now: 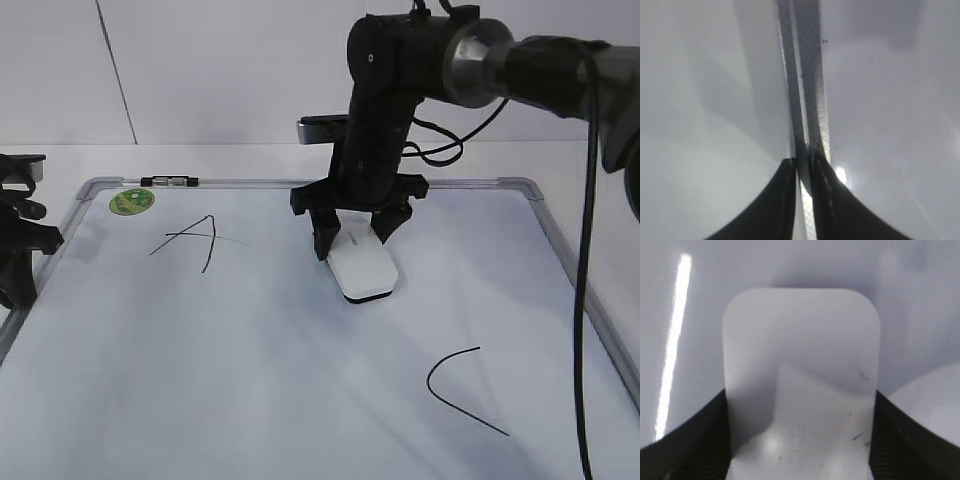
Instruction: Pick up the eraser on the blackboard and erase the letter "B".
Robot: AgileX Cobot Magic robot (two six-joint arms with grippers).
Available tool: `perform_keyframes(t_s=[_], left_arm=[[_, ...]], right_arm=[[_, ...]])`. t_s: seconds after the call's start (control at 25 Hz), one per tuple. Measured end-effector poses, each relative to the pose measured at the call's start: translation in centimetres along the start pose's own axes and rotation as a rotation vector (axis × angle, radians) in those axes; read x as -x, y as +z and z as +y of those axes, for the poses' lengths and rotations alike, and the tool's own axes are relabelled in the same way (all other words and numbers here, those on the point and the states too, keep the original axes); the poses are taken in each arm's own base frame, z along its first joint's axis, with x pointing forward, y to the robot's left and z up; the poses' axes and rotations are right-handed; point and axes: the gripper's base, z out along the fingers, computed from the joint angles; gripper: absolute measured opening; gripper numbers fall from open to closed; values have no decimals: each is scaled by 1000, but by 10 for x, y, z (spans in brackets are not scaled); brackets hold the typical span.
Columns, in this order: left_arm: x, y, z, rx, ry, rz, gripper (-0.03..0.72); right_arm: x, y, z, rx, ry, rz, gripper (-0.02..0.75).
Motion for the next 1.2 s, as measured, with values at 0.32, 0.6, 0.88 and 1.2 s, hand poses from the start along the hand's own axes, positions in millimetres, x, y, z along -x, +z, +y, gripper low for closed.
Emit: perform_keyframes(t_s=[0.32,0.6,0.88,1.2], left_arm=[[0,0,0,-2,-1,0,78],[0,0,0,-3,-2,0,78],[0,0,0,-3,-2,0,78],[0,0,0,-3,-2,0,78]], right_arm=[[4,-3,-33,-66,40,-13,547],[3,-14,-124,-98,222,-35,547],[-7,-25,-169,-111,322,-46,547],[-11,-50,-165,-82,333,-90,547]])
